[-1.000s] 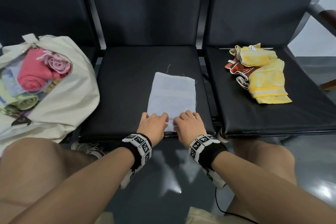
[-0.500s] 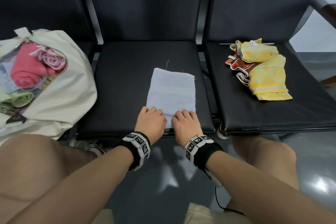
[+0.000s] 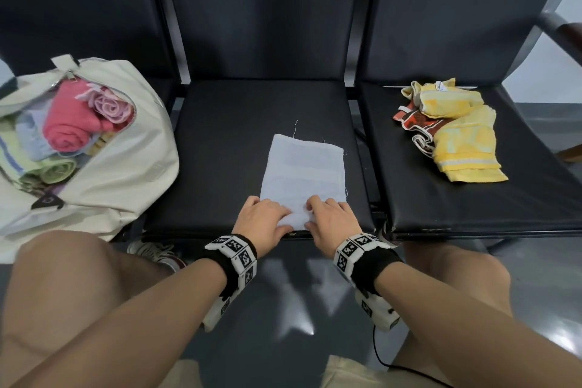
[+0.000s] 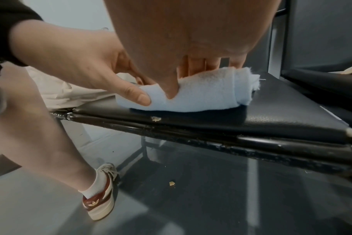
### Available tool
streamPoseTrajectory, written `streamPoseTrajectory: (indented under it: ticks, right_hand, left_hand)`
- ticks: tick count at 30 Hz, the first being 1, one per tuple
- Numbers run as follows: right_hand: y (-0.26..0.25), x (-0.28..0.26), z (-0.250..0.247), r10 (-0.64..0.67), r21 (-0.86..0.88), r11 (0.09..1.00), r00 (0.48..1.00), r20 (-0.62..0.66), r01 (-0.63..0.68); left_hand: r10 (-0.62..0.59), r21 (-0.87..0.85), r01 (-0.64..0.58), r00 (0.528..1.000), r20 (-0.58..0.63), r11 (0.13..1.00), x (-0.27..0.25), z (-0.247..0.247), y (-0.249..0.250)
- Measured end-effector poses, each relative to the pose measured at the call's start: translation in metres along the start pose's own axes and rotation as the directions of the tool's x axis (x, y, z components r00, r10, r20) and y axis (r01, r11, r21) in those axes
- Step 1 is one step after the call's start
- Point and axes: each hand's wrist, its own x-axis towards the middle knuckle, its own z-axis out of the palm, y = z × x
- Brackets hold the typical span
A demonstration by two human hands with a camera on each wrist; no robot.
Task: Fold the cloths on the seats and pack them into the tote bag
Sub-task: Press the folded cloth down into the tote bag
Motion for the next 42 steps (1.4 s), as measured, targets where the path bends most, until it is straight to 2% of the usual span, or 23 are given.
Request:
streamPoseTrajectory:
  ticks: [4, 8, 12, 14, 16, 18, 20, 23, 27, 38, 42]
  right_hand:
    - [0.001, 0.003, -0.004, -0.011, -0.049, 0.999, 1.0, -0.012, 0.01]
    - [-0.007, 0.005, -0.007, -0.038, -0.119, 0.993, 0.984, -0.171, 0.018]
    - [-0.008, -0.001, 0.004, -0.127, -0.105, 0.989, 0.973, -0.195, 0.108]
    - [-0.005, -0.004, 0.011, -0.14, -0.112, 0.986, 0.975, -0.173, 0.121]
    - [-0.004, -0.002, 0.016, -0.119, -0.109, 0.989, 0.978, -0.173, 0.101]
    - [-0.005, 0.005, 0.015, -0.084, -0.096, 0.993, 0.983, -0.16, 0.069]
    - [-0.011, 0.01, 0.012, -0.034, -0.081, 0.996, 0.993, -0.113, 0.025]
    - [-0.016, 0.014, 0.006, 0.016, -0.053, 0.998, 0.998, -0.055, -0.019]
    - [-0.012, 0.017, -0.003, 0.001, -0.031, 1.0, 1.0, 0.018, -0.001]
    - [-0.006, -0.005, -0.003, -0.009, 0.048, 0.999, 1.0, -0.015, 0.009]
    - [-0.01, -0.007, -0.008, -0.058, -0.052, 0.997, 0.994, -0.087, 0.054]
  left_hand:
    - [-0.076, -0.081, 0.078, 0.997, 0.029, 0.994, 0.002, -0.005, 0.0]
    - [-0.163, -0.133, 0.175, 0.982, 0.1, 0.975, 0.014, -0.004, 0.001]
    - [-0.177, -0.011, 0.179, 0.981, 0.085, 0.984, 0.022, 0.0, 0.002]
    - [-0.196, 0.022, 0.195, 0.979, 0.048, 0.981, 0.024, -0.001, 0.001]
    - [-0.197, -0.014, 0.196, 0.979, -0.051, 0.98, 0.025, -0.001, -0.001]
    - [-0.113, -0.016, 0.113, 0.969, -0.218, 0.994, 0.022, 0.0, -0.002]
    - [0.0, 0.047, 0.014, 0.959, -0.283, 0.999, 0.016, 0.005, -0.002]
    - [0.081, 0.11, -0.055, 0.966, -0.244, 0.992, 0.005, 0.01, -0.004]
    - [0.078, 0.182, -0.05, 0.985, -0.151, 0.982, 0.003, 0.007, -0.002]
    - [-0.009, 0.126, 0.011, 1.0, -0.021, 0.992, -0.004, 0.002, 0.009]
    - [-0.098, 0.05, 0.094, 0.992, 0.075, 0.994, 0.003, -0.003, 0.007]
